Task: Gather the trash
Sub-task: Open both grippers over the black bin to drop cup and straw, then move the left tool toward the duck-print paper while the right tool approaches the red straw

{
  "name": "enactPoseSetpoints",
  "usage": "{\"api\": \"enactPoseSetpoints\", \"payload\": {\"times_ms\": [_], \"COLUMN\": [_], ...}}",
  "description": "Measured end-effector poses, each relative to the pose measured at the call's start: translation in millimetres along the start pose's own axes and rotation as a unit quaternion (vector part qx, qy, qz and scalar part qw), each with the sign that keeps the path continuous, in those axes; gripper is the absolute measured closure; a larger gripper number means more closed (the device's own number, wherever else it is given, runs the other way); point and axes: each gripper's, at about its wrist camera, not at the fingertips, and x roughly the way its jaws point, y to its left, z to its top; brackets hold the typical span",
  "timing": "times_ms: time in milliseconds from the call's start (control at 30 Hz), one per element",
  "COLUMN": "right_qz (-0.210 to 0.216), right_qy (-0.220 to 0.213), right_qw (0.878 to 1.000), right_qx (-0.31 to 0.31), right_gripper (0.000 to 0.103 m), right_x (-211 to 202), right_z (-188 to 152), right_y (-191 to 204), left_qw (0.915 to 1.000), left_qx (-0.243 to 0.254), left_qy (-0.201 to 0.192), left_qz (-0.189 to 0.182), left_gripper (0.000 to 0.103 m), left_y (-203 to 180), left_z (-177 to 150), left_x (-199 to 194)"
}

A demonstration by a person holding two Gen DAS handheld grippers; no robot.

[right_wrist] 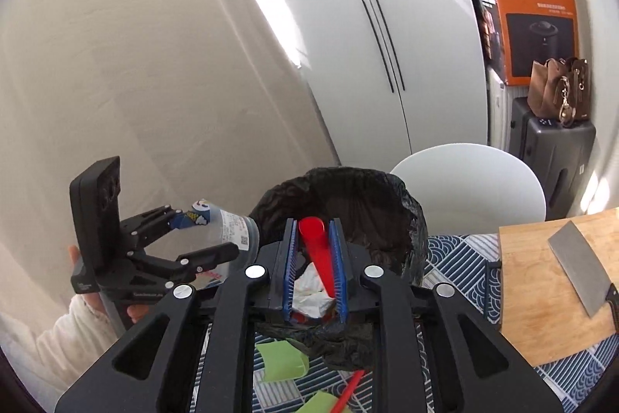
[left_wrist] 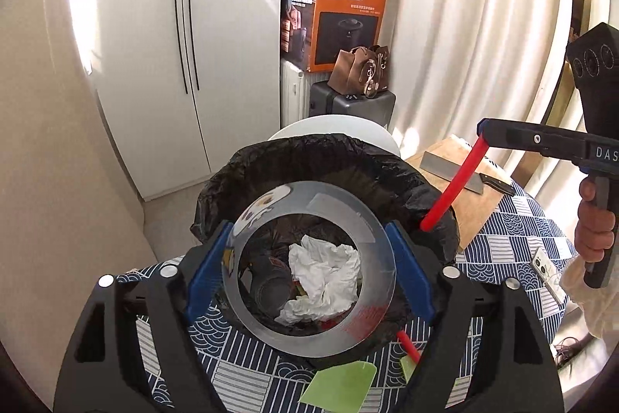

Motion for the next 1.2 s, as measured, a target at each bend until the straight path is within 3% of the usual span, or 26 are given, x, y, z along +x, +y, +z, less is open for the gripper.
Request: {"api": "enactPoseSetpoints", "payload": {"times_ms": [33,67,167,600,1200], "right_qz": [-0.017,-0.039,-0.052,-0.078,-0.095], "right_qy": [-0.008,-0.022,-0.040,-0.019,0.034], "right_qw": [1.000,0.999,0.998,0.997,0.995], "right_qx": [0.003,0.004,0.004,0.020,0.015], "right_gripper": [0.030,0.015,0.015,0.014,0.014], "right_x": [-1.6,-4.8,-13.9,-27.5,-37.0], "right_z": [0.2,-0.3,-0.9,-25.8,-80.1], "right_y": [-1.8,-2.9,-6.4,-5.9,-0.1], "left_qw": [1.0000,1.0000,0.9997,0.9967,0.9958], "left_qx": [-0.001,0.000,0.012,0.055,0.017], "left_qy": [-0.006,-0.007,0.006,0.036,0.073], "left_qz": [0.005,0.006,0.019,0.048,0.052], "left_gripper": [0.005,0.006,0.006,0.006,0.006], "left_y": [-0.1,-0.2,0.1,-14.4,-26.5], "left_z": [0.1,-0.3,-3.4,-39.0,-92.6], "left_x": [-0.5,0.8,5.5,-20.1,-45.2]}}
